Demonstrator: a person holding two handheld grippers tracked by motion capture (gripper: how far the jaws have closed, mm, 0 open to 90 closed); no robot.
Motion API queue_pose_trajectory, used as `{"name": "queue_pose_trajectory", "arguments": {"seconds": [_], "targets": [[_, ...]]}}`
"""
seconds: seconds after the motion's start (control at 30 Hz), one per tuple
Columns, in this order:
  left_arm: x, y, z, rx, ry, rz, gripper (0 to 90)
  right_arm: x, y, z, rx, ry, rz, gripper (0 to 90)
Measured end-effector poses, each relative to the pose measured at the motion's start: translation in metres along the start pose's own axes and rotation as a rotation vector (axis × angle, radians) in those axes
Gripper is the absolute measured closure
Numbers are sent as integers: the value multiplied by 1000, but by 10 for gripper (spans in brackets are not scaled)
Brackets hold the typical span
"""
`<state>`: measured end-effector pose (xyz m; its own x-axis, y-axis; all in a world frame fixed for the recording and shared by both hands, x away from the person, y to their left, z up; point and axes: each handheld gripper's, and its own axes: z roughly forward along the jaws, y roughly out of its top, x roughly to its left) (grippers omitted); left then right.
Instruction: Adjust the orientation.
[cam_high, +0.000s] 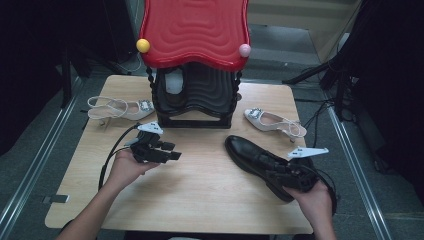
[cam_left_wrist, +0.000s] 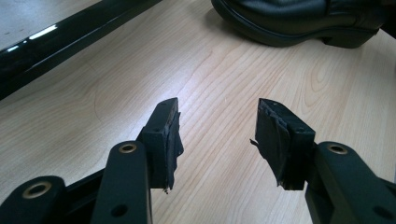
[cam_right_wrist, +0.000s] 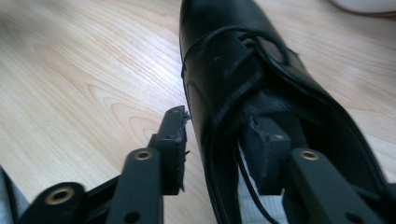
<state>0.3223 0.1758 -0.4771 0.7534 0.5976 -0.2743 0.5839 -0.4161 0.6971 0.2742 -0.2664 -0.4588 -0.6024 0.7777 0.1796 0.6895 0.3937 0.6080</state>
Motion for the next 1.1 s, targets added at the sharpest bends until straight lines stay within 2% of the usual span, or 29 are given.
{"name": "queue_pose_trajectory", "arguments": {"seconds": [0.07,0.1,0.13,0.2,0.23,0.3,0.4,0.47,0.53,0.57,0.67,0.8,0.9,1.03,1.1], "targets": [[1,0,-1,-3,-3,-5,501,1,6,12,39,-9,-7,611],[1,0,-1,-4,-3,-10,498,0,8,22,52,1,-6,682],[1,0,-1,-4,-3,-10,496,0,8,22,52,1,-6,682],[2,0,-1,0,-4,-9,498,0,11,25,60,11,6,750],[1,-1,0,3,-3,-6,511,0,12,24,52,44,29,796],[1,-1,0,3,5,-1,521,-1,12,25,47,50,37,806],[0,0,-2,3,-15,-14,644,3,14,25,32,75,48,810],[-2,0,-3,-9,-19,-19,721,12,23,29,33,102,18,810],[-3,0,-4,-10,-14,-11,730,16,25,30,37,109,10,809],[-4,-1,-4,-12,-7,-12,767,26,36,35,41,125,-23,806],[-4,-3,-5,-16,-7,-10,807,33,45,40,38,144,-46,802],[-3,-8,-8,-34,-8,-27,887,49,63,54,41,173,-91,802],[-3,-12,-9,-30,6,-29,893,63,77,71,58,206,-118,801],[-4,-15,-11,-31,19,-31,893,72,84,83,72,226,-131,800],[-4,-18,-12,-32,21,-46,892,81,91,96,83,248,-138,800]]}}
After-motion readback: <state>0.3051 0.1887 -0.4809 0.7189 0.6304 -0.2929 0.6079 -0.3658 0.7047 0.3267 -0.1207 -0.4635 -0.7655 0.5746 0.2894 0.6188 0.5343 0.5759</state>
